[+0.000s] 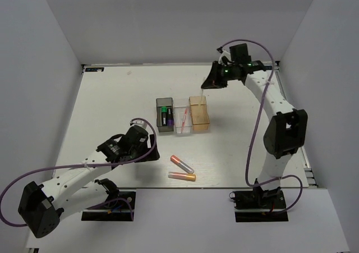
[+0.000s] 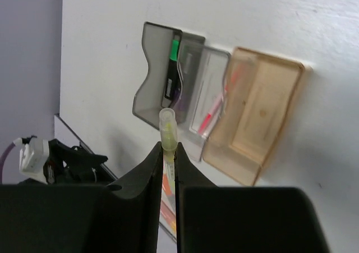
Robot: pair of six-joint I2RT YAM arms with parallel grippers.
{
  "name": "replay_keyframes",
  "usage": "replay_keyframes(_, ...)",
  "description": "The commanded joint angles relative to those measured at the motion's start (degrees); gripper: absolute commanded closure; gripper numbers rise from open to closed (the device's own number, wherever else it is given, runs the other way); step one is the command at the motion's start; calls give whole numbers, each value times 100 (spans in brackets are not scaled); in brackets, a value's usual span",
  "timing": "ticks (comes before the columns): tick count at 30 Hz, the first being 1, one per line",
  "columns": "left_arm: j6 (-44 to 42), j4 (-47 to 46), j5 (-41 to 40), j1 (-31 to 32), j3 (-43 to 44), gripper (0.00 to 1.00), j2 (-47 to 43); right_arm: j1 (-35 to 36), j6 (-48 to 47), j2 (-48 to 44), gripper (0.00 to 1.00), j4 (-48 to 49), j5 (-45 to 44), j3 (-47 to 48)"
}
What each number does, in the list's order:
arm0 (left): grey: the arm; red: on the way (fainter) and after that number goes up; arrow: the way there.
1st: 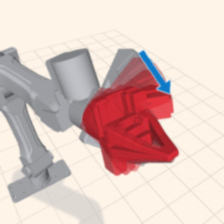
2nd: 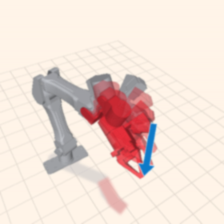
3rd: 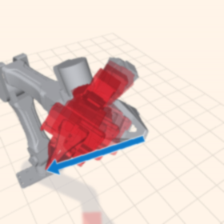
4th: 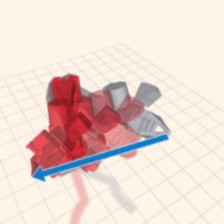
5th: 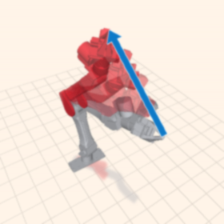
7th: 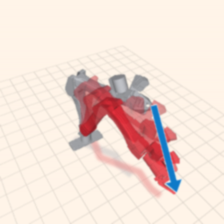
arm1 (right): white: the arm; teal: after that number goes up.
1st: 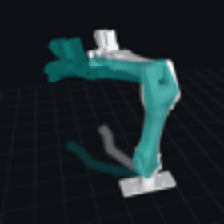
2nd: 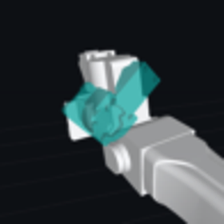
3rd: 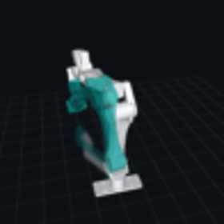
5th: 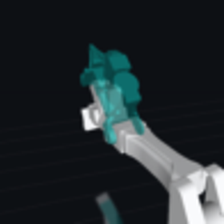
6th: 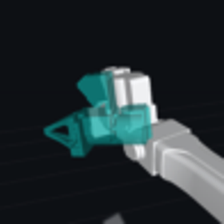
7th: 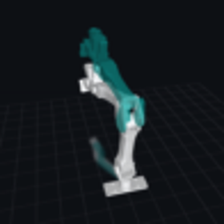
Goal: Sort the stationery into containers
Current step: Place the stationery into the container, then grab a piece of stationery with the left arm
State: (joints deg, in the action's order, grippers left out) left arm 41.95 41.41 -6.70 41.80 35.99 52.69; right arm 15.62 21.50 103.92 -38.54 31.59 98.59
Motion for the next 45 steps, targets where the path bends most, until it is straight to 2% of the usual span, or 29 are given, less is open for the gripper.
replay_keyframes(1, 146, -203, -156, 161, 172, 7, 136, 493, 188, 567, 98, 453, -257, 520)
replay_keyframes(7, 269, -248, -604, 679, 356, 10, 532, 996, -163, 1420, 97, 778, -1111, 925)
replay_keyframes(10, 174, -239, -718, 864, 505, 18, 785, 1233, -391, 1807, 92, 612, -1489, 1267)
replay_keyframes(11, 129, -256, -754, 908, 541, 20, 839, 1259, -461, 1868, 89, 611, -1516, 1364)
replay_keyframes(12, 7, -265, -841, 1039, 593, 26, 883, 1294, -506, 2008, 81, 559, -1551, 1435)
replay_keyframes(15, -484, -282, -868, 1163, 716, 33, 1121, 1365, -664, 2132, 62, 340, -1595, 1488)
replay_keyframes(18, -1092, -361, -729, 1251, 804, 33, 1270, 1391, -717, 2089, 50, 243, -1516, 1427)
replay_keyframes(20, -1616, -449, -413, 1287, 822, 32, 1349, 1383, -743, 1949, 46, 207, -1463, 1330)
replay_keyframes(22, -1848, -607, -105, 1365, 813, 29, 1367, 1365, -726, 1800, 47, 111, -1402, 1251)
replay_keyframes(24, -2260, -704, 54, 1436, 813, 26, 1446, 1330, -761, 1562, 54, -3, -1366, 1190)
replay_keyframes(25, -2514, -817, 116, 1471, 796, 26, 1472, 1321, -787, 1448, 71, -126, -1462, 1154)
replay_keyframes(26, -2656, -888, 351, 1610, 787, 26, 1507, 1278, -1066, 1082, 81, -197, -1507, 963)
replay_keyframes(28, -3104, -1029, 545, 1708, 804, 29, 1630, 1155, -1330, 807, 99, -390, -1761, 751)
replay_keyframes(29, -3184, -1160, 660, 1752, 822, 29, 1700, 1111, -1576, 344, 100, -382, -1771, 611)
replay_keyframes(32, -3509, -1319, 960, 1788, 918, 30, 1956, 821, -2121, -474, 100, -242, -1543, -669)
replay_keyframes(34, -3816, -1337, 1196, 1831, 998, 32, 2201, 506, -2349, -941, 91, 13, -1227, -1531)
replay_keyframes(35, -3931, -1320, 1284, 1832, 1111, 32, 2254, 469, -2430, -1205, 83, 57, -1208, -1692)
replay_keyframes(37, -4124, -1267, 1504, 1849, 1243, 32, 2439, 232, -2483, -1522, 77, 66, -1068, -2148)
replay_keyframes(45, -4696, -881, 2137, 1884, 1604, 32, 3098, -392, -2475, -2121, 74, -74, -602, -2739)
